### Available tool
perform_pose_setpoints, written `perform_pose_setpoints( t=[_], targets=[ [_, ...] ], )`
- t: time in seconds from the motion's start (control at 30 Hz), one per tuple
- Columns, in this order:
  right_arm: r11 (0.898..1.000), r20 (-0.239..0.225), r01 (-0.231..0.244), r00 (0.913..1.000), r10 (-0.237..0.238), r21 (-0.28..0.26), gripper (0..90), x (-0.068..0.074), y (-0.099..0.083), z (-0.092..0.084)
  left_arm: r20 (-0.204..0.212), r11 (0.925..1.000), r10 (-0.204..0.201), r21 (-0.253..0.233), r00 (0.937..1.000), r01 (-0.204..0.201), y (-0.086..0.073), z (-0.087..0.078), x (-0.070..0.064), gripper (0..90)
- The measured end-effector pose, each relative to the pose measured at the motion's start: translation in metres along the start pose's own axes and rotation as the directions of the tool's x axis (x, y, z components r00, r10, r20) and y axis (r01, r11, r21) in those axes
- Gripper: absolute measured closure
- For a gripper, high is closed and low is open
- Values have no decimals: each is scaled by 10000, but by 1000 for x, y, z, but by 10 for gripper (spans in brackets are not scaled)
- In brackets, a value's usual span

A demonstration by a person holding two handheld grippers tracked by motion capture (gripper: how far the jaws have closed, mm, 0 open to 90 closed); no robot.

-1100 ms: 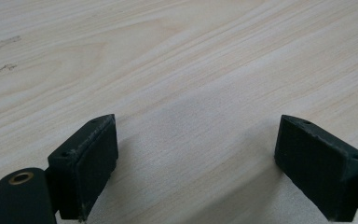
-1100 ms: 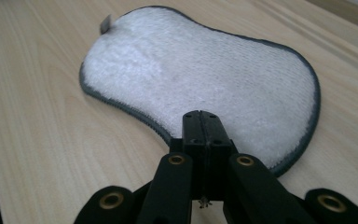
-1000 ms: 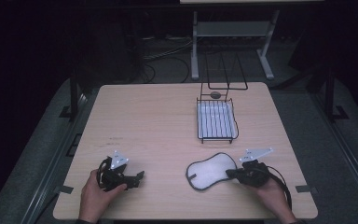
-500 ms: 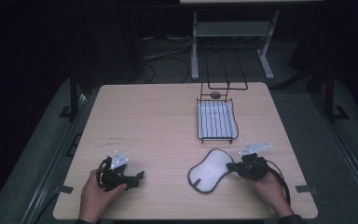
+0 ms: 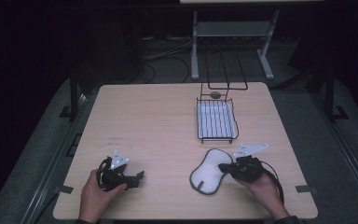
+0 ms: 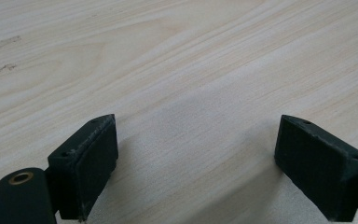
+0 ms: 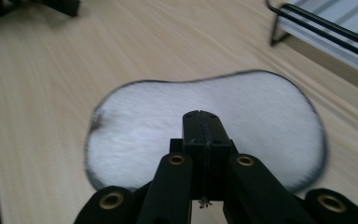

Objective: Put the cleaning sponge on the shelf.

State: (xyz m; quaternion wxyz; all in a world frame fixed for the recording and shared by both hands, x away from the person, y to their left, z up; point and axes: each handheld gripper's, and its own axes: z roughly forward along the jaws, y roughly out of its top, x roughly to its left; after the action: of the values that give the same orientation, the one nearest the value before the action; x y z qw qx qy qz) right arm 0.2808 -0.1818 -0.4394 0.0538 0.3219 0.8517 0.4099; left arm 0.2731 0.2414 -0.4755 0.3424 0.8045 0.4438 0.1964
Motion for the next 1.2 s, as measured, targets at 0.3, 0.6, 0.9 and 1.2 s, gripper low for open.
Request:
perform_pose_setpoints(
  t=[0.3,0.6,0.9,1.2],
  targets=[
    [9975,-809,689,9944,-678,120,900,34,13,22,-4,10000,9,-2,10000,-9,0,0,0,125],
    [9941,-819,775,9941,-712,759,900,36,8,35,-3,10000,5,1,10000,-5,0,0,0,126],
    [9932,-877,721,9941,-641,916,900,35,3,34,-1,10000,-1,-4,10000,1,0,0,0,126],
    [9945,-723,442,9967,-374,953,900,30,-7,21,-3,10000,7,-1,10000,-7,0,0,0,125]
  ],
)
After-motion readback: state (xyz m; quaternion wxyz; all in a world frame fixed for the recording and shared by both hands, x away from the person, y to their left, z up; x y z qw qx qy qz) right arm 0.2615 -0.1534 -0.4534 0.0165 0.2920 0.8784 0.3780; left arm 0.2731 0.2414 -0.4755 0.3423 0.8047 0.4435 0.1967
